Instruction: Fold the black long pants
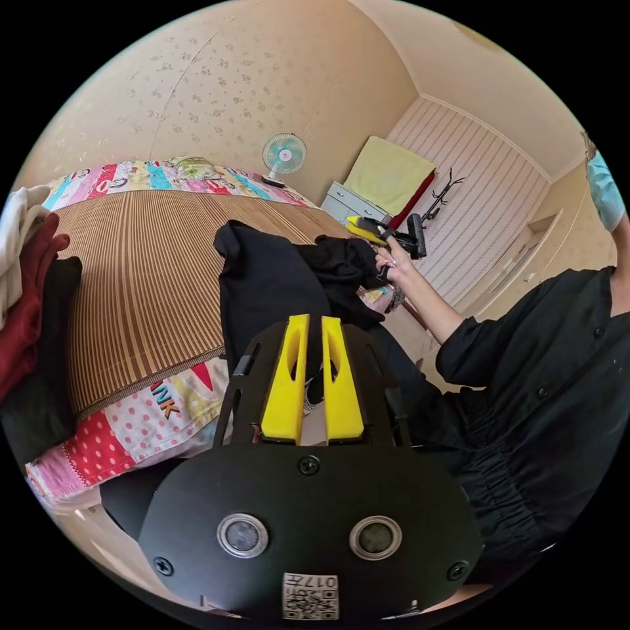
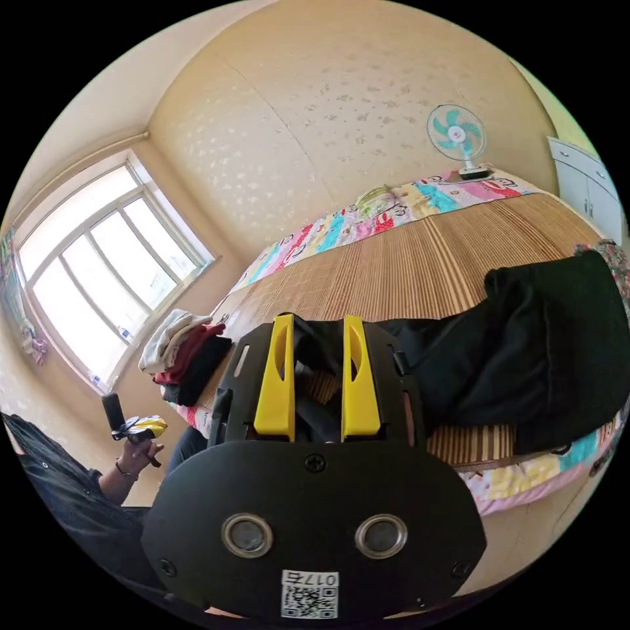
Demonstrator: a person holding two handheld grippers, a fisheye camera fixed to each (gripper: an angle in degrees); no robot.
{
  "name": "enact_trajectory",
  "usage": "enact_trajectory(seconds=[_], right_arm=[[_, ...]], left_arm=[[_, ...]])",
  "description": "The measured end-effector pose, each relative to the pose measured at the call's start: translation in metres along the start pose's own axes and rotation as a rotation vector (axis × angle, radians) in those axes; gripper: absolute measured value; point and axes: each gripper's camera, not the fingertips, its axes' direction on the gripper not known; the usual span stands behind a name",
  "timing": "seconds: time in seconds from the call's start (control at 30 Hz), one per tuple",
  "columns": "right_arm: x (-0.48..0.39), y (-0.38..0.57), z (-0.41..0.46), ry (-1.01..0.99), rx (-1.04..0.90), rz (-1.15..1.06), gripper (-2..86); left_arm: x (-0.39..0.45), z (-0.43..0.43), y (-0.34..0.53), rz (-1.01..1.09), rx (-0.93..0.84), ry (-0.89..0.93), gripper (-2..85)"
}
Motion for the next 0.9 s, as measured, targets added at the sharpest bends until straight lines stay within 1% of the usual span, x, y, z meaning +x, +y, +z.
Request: enact_trajectory(seconds=[0.03, 0.07, 0.1, 0.13, 0.2, 0.27, 0.33, 0.37, 0.43, 0.47, 0.53, 0.6, 0.63, 0.67, 0.7, 0.8, 0.83, 0.9], right_arm=[[0.022, 0.004, -0.006, 0.061, -0.001, 0.060, 11.9], [0.064, 0.014, -0.015, 0.134, -0.004, 0.185, 12.3], [0.102, 0.025, -0.020, 0.132, 0.000, 0.284, 12.6], [0.118, 0.030, -0.020, 0.114, 0.001, 0.322, 12.8], [0.160, 0.047, -0.004, 0.013, -0.028, 0.426, 13.1], [0.170, 0.053, 0.015, -0.032, -0.031, 0.442, 13.2], [0.171, 0.057, 0.028, -0.016, -0.012, 0.457, 12.4], [0.167, 0.059, 0.029, 0.010, 0.029, 0.478, 11.2], [0.151, 0.058, 0.019, -0.061, 0.106, 0.416, 8.4], [0.127, 0.053, 0.007, -0.148, 0.171, 0.330, 7.4], [0.072, 0.040, -0.009, -0.205, 0.198, 0.152, 6.4], [-0.023, 0.026, -0.018, -0.226, 0.137, -0.120, 5.8], [-0.046, 0.025, -0.019, -0.233, 0.120, -0.174, 5.8], [-0.089, 0.026, -0.020, -0.248, 0.089, -0.255, 5.7], [-0.127, 0.031, -0.022, -0.271, 0.061, -0.317, 5.6], [-0.202, 0.051, -0.019, -0.357, -0.024, -0.412, 5.8], [-0.216, 0.056, -0.017, -0.371, -0.043, -0.434, 5.8], [-0.257, 0.081, -0.013, -0.433, -0.084, -0.515, 6.0]], left_arm=[[0.002, 0.012, -0.006, 0.010, 0.010, 0.013, 2.5], [0.002, 0.018, -0.010, 0.011, 0.013, 0.022, 2.0], [0.004, 0.033, -0.020, 0.009, 0.015, 0.041, 1.6], [0.007, 0.049, -0.030, -0.003, 0.013, 0.062, 1.2], [0.011, 0.073, -0.043, -0.026, 0.021, 0.080, 0.8], [0.021, 0.096, -0.055, -0.023, 0.033, 0.093, 0.4], [0.037, 0.124, -0.073, -0.013, 0.019, 0.095, 1.1], [0.042, 0.129, -0.077, -0.007, 0.013, 0.097, 1.4], [0.063, 0.148, -0.096, 0.020, -0.022, 0.090, 4.7], [0.068, 0.151, -0.101, 0.024, -0.034, 0.081, 5.5], [0.089, 0.164, -0.120, 0.062, -0.074, 0.044, 7.7], [0.106, 0.173, -0.138, 0.102, -0.094, 0.023, 7.9], [0.117, 0.179, -0.150, 0.134, -0.095, 0.020, 8.0], [0.123, 0.181, -0.155, 0.151, -0.093, 0.023, 8.0], [0.135, 0.186, -0.165, 0.180, -0.082, 0.016, 9.1], [0.159, 0.190, -0.180, 0.185, -0.019, -0.079, 12.4], [0.166, 0.190, -0.182, 0.192, 0.012, -0.119, 13.4], [0.173, 0.193, -0.182, 0.195, 0.042, -0.194, 12.8]])
